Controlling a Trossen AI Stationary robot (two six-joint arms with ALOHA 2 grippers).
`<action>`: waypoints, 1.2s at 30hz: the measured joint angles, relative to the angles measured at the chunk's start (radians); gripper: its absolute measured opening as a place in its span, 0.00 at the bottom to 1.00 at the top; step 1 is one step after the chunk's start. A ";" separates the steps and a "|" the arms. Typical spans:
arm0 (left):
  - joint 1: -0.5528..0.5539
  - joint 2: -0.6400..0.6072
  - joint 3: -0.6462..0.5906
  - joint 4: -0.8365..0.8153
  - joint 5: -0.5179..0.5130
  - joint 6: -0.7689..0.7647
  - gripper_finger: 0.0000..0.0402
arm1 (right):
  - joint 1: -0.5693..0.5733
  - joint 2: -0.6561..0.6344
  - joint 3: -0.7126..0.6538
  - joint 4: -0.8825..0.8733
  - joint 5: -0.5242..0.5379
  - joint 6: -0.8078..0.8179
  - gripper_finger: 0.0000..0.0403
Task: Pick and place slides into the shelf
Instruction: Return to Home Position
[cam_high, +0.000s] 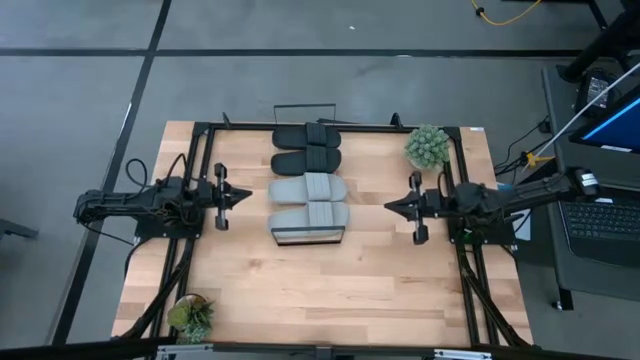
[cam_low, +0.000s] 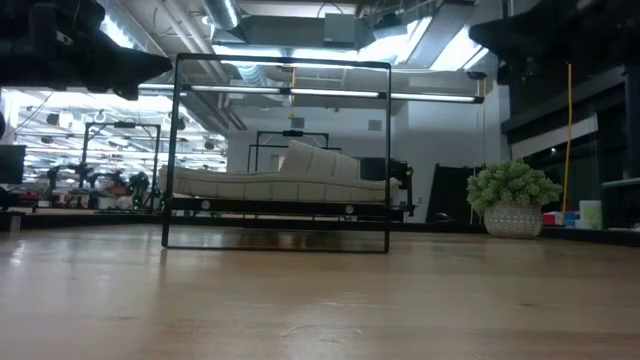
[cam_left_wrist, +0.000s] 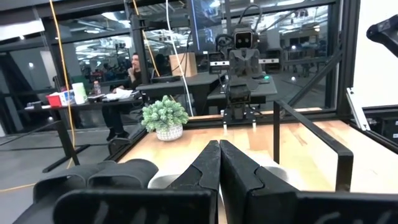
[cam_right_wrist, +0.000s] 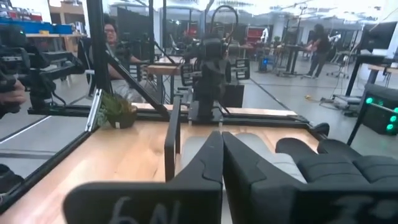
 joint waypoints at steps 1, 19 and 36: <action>0.000 0.000 0.000 0.000 -0.002 -0.001 0.00 | 0.000 -0.014 -0.013 0.004 0.000 -0.007 0.01; -0.001 0.011 -0.025 -0.022 -0.003 -0.082 0.00 | -0.048 -0.058 -0.182 0.140 -0.003 -0.039 0.02; -0.002 0.011 -0.025 -0.025 -0.004 -0.082 0.00 | -0.095 -0.064 -0.211 0.119 -0.099 0.130 0.02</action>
